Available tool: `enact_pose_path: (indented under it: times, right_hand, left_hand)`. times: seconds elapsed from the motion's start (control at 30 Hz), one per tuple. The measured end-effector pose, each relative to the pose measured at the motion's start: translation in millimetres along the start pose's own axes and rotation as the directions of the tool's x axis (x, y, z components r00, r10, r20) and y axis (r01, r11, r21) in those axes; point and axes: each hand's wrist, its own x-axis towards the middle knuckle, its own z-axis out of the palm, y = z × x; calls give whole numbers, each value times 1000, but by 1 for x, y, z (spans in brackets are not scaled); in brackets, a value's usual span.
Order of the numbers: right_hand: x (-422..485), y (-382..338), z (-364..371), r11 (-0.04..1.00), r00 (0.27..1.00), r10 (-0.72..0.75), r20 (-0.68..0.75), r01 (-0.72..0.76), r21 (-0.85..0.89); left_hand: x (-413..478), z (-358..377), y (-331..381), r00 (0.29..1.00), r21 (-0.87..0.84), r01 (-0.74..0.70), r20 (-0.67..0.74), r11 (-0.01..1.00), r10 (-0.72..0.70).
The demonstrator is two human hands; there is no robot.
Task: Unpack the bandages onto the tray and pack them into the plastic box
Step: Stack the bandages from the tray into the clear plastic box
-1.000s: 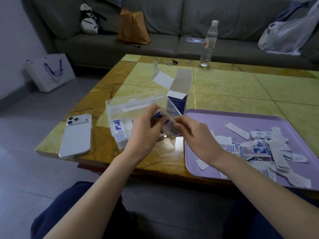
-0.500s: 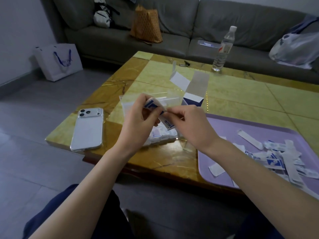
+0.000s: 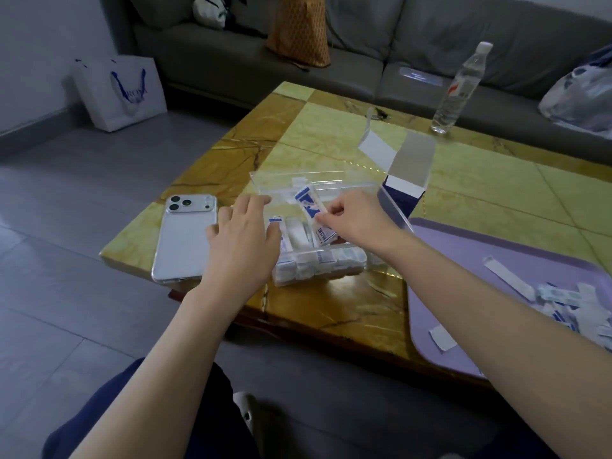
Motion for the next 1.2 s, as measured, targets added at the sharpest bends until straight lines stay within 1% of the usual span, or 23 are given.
enact_pose_path:
  times: [0.13,0.23,0.33,0.4,0.7,0.87,0.97,1.03,1.13,1.2]
  right_hand:
    - [12,-7,10,999,997,53,64,-53,-8]
    - [17,-12,13,989,988,106,108,-94,-113]
    - [20,-15,16,965,981,148,122,-117,-234]
    - [21,-17,18,953,978,157,136,-114,-280]
    - [14,-25,19,919,975,144,169,-69,-387]
    - [13,-29,20,932,971,157,180,-85,-353]
    - [11,-35,20,913,964,173,201,-80,-399]
    - [11,-37,20,917,961,179,213,-84,-391]
    - [7,-38,20,916,966,142,217,-45,-398]
    - [6,-37,18,931,970,108,216,-23,-365]
  left_hand:
    - [1,-1,-3,999,-43,27,43,999,-25]
    - [1,1,-3,999,-62,14,46,998,-11]
    - [2,3,-4,999,-79,17,48,997,-13]
    - [3,4,-5,999,-85,14,47,996,-10]
    - [3,6,-4,999,-122,6,52,992,0]
    - [2,8,-3,999,-133,-7,51,991,13]
    - [2,8,-2,999,-143,-5,47,990,12]
    - [3,9,-1,999,-153,-6,47,988,14]
    - [2,9,-1,999,-160,-6,50,987,14]
    - [3,9,-1,999,-166,-9,42,986,16]
